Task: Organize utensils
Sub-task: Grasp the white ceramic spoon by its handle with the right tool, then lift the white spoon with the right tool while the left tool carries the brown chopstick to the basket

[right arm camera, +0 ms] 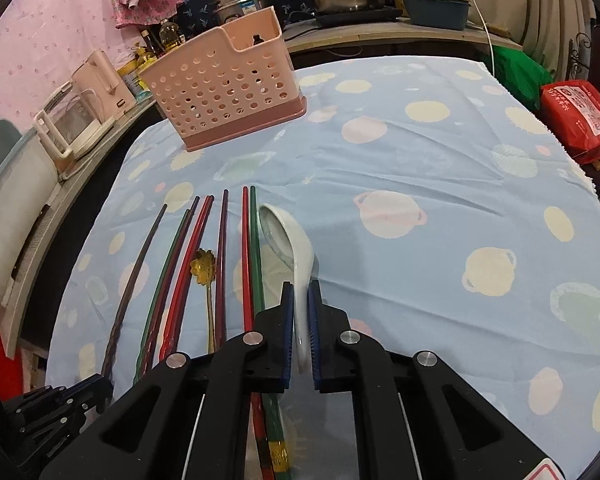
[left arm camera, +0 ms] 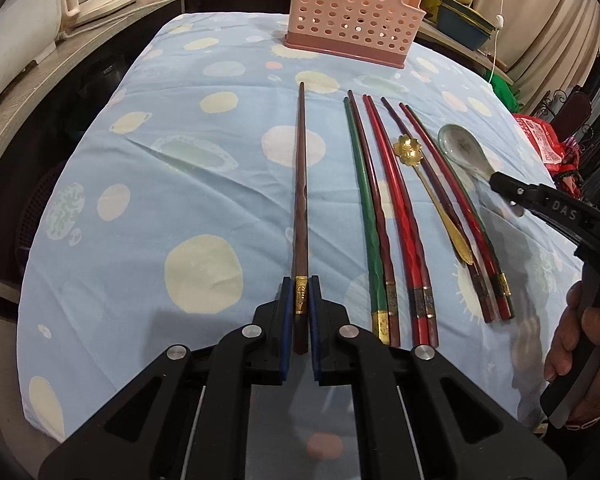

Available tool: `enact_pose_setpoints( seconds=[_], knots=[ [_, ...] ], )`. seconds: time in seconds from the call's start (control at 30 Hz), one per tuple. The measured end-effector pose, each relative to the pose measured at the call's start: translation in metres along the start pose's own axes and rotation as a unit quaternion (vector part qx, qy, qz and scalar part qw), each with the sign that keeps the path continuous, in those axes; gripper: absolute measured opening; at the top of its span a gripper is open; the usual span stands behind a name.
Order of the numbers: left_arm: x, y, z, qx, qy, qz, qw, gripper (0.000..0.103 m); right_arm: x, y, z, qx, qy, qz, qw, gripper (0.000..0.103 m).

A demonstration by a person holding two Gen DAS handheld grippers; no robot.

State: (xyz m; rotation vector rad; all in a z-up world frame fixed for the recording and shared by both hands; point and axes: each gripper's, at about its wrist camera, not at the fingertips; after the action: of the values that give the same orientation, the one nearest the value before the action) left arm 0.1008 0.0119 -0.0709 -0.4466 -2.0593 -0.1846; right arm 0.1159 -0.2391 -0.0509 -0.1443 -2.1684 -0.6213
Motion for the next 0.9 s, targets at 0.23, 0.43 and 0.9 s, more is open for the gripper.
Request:
enact_pose_setpoints(
  seconds=[0.23, 0.43, 0.9],
  knots=[
    [0.032, -0.002, 0.005, -0.002, -0.030, -0.006, 0.9995, 0.007, 0.048, -0.005, 0.004, -0.005, -0.038, -0.003, 0.999, 0.007],
    [0.065, 0.002, -0.001, -0.006, -0.069, -0.018, 0.9974, 0.007, 0.080, -0.003, 0.002, -0.002, -0.066, -0.011, 0.998, 0.006],
    [0.154, 0.018, -0.099, -0.047, -0.187, -0.043, 0.9803, 0.007, 0.125, 0.033, -0.056, 0.037, -0.134, -0.035, 0.990, 0.006]
  ],
)
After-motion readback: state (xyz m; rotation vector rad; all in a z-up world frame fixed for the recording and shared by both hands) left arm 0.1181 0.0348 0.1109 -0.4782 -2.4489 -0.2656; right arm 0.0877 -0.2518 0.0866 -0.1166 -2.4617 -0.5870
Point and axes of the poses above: each gripper's, at about its wrist camera, not at the fingertips, and x roughly against the way its jaws point, y to its left, z to its underside, and after that the axes turned 13 degrees about -x, right-handed
